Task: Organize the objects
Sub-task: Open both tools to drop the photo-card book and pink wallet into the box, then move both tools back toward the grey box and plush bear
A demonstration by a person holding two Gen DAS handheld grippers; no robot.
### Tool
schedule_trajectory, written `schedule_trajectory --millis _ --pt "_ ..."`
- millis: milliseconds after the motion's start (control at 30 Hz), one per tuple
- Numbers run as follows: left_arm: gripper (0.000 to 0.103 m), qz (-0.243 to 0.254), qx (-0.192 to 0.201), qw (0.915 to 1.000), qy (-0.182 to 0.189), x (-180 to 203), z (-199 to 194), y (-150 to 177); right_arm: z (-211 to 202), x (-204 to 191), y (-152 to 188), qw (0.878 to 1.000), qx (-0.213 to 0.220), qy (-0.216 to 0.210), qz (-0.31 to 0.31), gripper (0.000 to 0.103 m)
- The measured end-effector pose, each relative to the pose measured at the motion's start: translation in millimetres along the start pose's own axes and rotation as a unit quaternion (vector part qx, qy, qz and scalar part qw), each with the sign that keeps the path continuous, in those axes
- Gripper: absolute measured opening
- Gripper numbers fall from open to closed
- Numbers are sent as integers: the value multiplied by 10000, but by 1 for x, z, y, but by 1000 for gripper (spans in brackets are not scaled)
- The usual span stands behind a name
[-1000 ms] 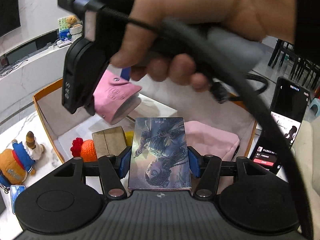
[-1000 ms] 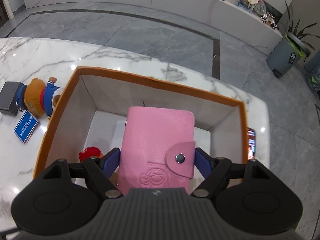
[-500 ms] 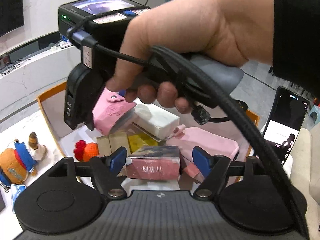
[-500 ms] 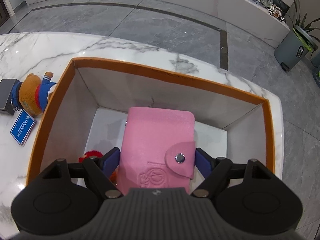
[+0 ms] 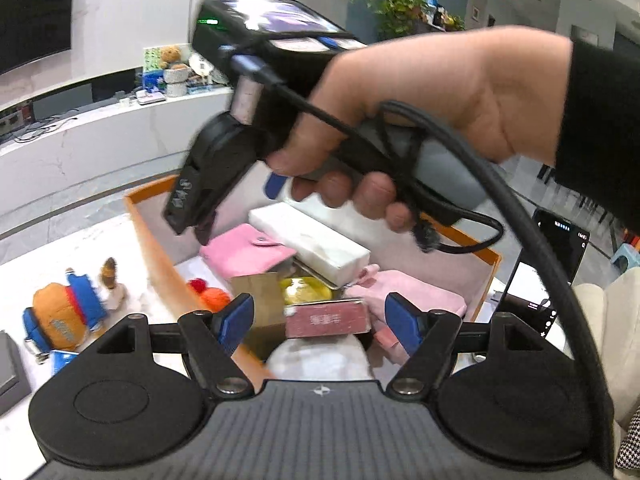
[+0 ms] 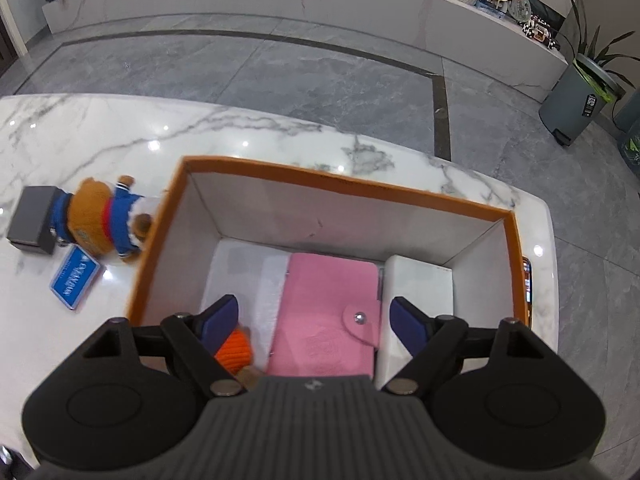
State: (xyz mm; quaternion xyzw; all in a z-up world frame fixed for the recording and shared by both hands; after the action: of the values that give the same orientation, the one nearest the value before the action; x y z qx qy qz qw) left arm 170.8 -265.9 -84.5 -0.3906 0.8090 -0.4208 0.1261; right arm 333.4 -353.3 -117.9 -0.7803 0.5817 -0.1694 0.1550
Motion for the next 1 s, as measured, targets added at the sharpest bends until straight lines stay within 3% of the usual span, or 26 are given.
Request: schedule_trajectory --millis 333,467,567,700,867,1000 --pt "85 -330 159 9988 -336 -50 -46 9 -32 -39 0 9997 194 -109 78 83" --pt "85 -483 122 9973 -540 -73 -61 24 -42 -48 1 9990 333 301 75 82" --pt "85 -744 125 9952 -620 -91 -72 34 -53 -56 -2 9974 591 103 389 82" --pt "85 -863 56 9933 -767 -110 -85 50 -67 -82 -3 9960 829 76 331 82" --pt "85 -1144 -134 9893 -899 -131 -96 72 -66 -130 4 9948 905 -329 318 83" --pt "86 -1134 -192 9874 -1090 -144 -110 87 -52 -165 12 9949 826 -380 433 83"
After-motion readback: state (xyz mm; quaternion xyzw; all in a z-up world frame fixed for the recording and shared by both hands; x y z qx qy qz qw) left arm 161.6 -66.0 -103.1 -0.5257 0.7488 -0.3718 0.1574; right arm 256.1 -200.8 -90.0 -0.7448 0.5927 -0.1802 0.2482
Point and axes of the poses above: each gripper's, at about its wrist camera, not at the fingertips, and z roughly the way its jaws point, x to its right, y to its underside, the point moved 10 cm from there along z, roughly the way its jaws point, and after that the axes turned 1 degree about -z, right-handed, at the moved point
